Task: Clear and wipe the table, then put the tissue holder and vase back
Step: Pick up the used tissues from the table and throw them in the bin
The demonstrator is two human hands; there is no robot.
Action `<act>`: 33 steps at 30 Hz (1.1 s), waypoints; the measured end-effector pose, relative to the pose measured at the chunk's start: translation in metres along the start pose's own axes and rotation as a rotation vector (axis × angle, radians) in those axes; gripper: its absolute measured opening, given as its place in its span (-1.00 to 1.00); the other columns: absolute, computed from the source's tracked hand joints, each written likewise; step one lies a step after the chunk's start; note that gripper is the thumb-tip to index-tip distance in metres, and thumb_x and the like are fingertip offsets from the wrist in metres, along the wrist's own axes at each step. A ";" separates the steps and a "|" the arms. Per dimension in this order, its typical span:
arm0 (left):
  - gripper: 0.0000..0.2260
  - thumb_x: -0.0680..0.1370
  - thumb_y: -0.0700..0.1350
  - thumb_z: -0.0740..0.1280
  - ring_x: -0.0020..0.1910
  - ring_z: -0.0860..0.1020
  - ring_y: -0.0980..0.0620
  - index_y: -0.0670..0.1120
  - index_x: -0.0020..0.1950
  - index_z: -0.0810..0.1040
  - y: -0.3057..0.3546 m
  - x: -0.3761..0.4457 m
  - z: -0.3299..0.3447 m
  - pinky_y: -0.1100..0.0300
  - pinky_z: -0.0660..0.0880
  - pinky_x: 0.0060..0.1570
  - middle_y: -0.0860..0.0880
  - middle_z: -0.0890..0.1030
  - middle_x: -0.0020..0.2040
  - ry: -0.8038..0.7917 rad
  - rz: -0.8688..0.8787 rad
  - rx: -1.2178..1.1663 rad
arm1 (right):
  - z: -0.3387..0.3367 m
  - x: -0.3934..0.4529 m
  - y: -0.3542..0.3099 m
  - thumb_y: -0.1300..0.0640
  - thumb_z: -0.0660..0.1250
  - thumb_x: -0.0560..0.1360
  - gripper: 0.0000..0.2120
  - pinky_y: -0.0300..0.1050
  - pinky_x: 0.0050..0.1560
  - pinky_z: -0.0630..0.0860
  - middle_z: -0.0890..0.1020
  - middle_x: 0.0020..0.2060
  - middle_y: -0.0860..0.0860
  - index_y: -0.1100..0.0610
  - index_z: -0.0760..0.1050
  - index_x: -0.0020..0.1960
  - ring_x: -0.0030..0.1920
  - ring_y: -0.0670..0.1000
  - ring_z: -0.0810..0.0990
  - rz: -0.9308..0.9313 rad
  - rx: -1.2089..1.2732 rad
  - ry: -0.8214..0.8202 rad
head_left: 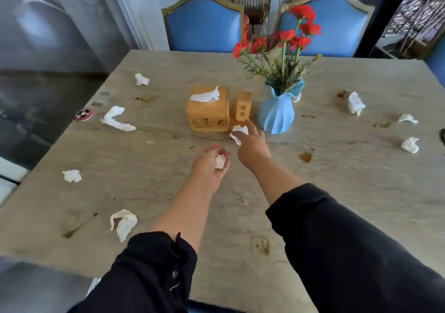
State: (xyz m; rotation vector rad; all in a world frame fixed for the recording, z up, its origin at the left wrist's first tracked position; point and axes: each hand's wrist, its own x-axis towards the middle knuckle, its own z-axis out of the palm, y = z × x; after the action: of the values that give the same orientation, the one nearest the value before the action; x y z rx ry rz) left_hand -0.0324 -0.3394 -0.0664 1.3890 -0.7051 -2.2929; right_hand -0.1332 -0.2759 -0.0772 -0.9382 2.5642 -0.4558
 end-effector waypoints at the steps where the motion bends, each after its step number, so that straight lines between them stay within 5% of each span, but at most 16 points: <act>1: -0.88 0.59 -0.30 0.21 -0.25 0.56 -0.02 -0.14 -0.07 0.51 0.001 0.007 -0.001 0.16 0.58 -0.24 -0.14 0.56 -0.16 -0.004 -0.010 0.010 | 0.003 0.007 -0.001 0.40 0.15 0.51 -0.35 0.11 0.31 0.39 -0.08 0.55 -0.10 -0.13 0.24 0.47 0.52 0.15 -0.03 0.005 -0.055 -0.018; 8: -0.82 0.61 -0.31 0.14 -0.28 0.52 0.04 -0.11 0.01 0.49 -0.002 0.024 -0.017 0.14 0.49 -0.08 -0.08 0.53 -0.18 -0.036 -0.020 0.068 | 0.016 0.021 -0.008 0.48 0.14 0.48 -0.55 -0.02 0.25 0.45 0.48 0.26 0.14 0.22 0.46 0.30 0.31 0.13 0.38 0.057 -0.066 0.046; 12: -0.79 0.63 -0.32 0.11 -0.17 0.54 0.05 -0.14 0.12 0.50 -0.004 0.018 -0.024 0.16 0.43 0.03 -0.07 0.53 -0.14 -0.042 0.011 0.042 | 0.017 -0.017 -0.017 0.32 0.27 0.47 -0.82 -0.21 -0.21 0.45 0.63 -0.12 0.01 0.09 0.56 -0.06 -0.12 0.01 0.54 0.139 0.466 0.230; 17: -0.81 0.59 -0.20 0.22 0.18 0.55 -0.04 -0.11 0.18 0.52 0.003 -0.012 -0.050 0.09 0.46 0.21 -0.09 0.61 0.11 -0.100 -0.032 -0.092 | 0.011 -0.085 -0.057 0.22 0.47 0.38 -0.83 -0.27 -0.18 0.52 0.66 -0.20 -0.09 0.05 0.57 -0.07 -0.16 -0.12 0.61 0.073 0.748 0.235; 21: -0.77 0.60 -0.02 0.24 -0.12 0.65 -0.07 -0.17 0.04 0.51 0.021 -0.052 -0.080 0.02 0.54 -0.05 -0.18 0.65 -0.08 -0.203 -0.044 -0.134 | 0.014 -0.125 -0.090 0.20 0.42 0.43 -0.92 -0.21 -0.11 0.52 0.63 -0.25 -0.12 0.10 0.67 -0.11 -0.17 -0.09 0.60 -0.011 0.680 0.122; 25: -0.82 0.62 -0.12 0.22 -0.49 0.60 0.05 -0.21 -0.08 0.51 0.049 -0.069 -0.123 0.20 0.52 -0.36 -0.10 0.64 -0.40 -0.103 0.047 -0.012 | 0.027 -0.150 -0.128 0.16 0.34 0.50 -0.88 -0.10 -0.12 0.54 0.67 -0.26 -0.01 0.09 0.67 -0.07 -0.18 0.02 0.63 -0.036 0.724 0.076; 29: -0.79 0.63 -0.21 0.18 -0.61 0.50 0.06 -0.16 -0.20 0.43 0.086 -0.074 -0.176 0.18 0.45 -0.31 -0.10 0.53 -0.50 -0.009 0.111 -0.040 | 0.060 -0.159 -0.168 0.20 0.33 0.49 -0.86 -0.17 -0.11 0.52 0.70 -0.15 0.00 0.08 0.66 -0.04 -0.11 0.00 0.62 -0.027 0.721 0.058; 33: -0.81 0.62 -0.21 0.19 -0.62 0.50 0.12 -0.04 -0.16 0.48 0.118 -0.060 -0.223 0.27 0.44 -0.47 -0.02 0.52 -0.53 0.058 0.110 0.022 | 0.102 -0.143 -0.204 0.27 0.26 0.50 -0.68 -0.20 0.09 0.45 0.63 0.15 0.03 0.09 0.58 0.20 0.16 0.04 0.57 -0.120 0.364 -0.124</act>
State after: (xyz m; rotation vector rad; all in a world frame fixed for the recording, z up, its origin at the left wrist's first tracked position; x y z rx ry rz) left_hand 0.1998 -0.4517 -0.0415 1.3854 -0.7704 -2.1578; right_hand 0.1250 -0.3459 -0.0485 -0.9525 2.2199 -0.8375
